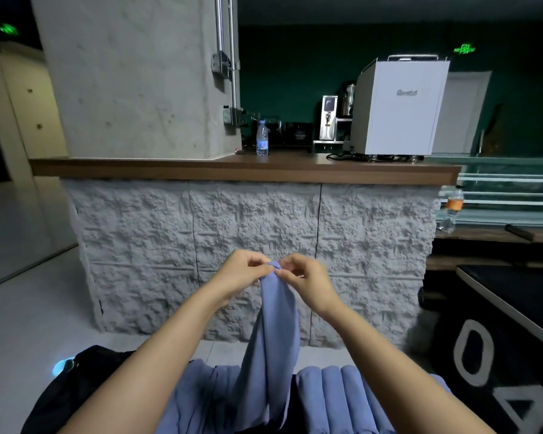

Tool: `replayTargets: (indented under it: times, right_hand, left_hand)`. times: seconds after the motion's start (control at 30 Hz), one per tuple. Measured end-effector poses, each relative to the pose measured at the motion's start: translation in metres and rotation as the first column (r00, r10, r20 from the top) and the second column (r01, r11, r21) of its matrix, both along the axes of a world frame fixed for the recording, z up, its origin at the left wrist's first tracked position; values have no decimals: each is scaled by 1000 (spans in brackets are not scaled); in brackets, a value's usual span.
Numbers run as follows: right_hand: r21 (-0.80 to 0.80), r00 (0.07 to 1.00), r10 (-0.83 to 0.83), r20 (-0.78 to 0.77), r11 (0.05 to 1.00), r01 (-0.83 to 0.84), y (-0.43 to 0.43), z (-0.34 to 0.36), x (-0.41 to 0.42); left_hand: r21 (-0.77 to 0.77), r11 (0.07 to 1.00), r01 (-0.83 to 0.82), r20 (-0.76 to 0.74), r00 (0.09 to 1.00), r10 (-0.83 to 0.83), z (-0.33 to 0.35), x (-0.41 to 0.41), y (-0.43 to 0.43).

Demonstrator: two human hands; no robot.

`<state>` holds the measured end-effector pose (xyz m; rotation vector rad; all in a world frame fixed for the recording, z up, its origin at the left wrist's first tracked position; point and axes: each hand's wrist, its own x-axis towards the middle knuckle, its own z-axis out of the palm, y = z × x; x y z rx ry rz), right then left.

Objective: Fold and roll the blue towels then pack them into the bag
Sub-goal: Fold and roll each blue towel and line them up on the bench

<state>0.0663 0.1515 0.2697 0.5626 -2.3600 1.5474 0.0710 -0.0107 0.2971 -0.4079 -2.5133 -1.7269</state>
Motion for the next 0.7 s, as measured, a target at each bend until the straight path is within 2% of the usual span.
replayTargets:
  times: [0.07,0.13,0.2,0.27,0.37,0.5,0.6,0.7]
  right_hand:
    - [13,1000,21,7,1000,-21,2,8,2]
    - [-33,998,56,32,998,-55,2,14,6]
    - [-104,994,91,58,991,-85,0,19,10]
    - [-106,993,97,60,990,-90,-3,23,12]
    - [-157,986,135,99,981,-118,-8,28,13]
    - [-356,977,127,169,932,-60,3,37,10]
    - [-336,974,99,202,942,-27,22,38,10]
    - [-311,970,73,232,950,3,34,35,13]
  left_hand:
    - [-77,997,11,-58,998,-16,7,3,-3]
    - [-153,987,-43,-127,992,24,14,5,-3]
    - [-226,958,-178,-215,968,129,22,9,0]
    - [-289,901,-325,-294,925,240,26,11,3]
    - [-386,812,-437,-345,885,312,22,10,2]
    - [-460,762,-456,-268,889,370,4,8,-15]
    - [-377,807,-454,-157,890,427,-4,10,-37]
    - [-358,826,-436,-85,896,437,-7,8,-65]
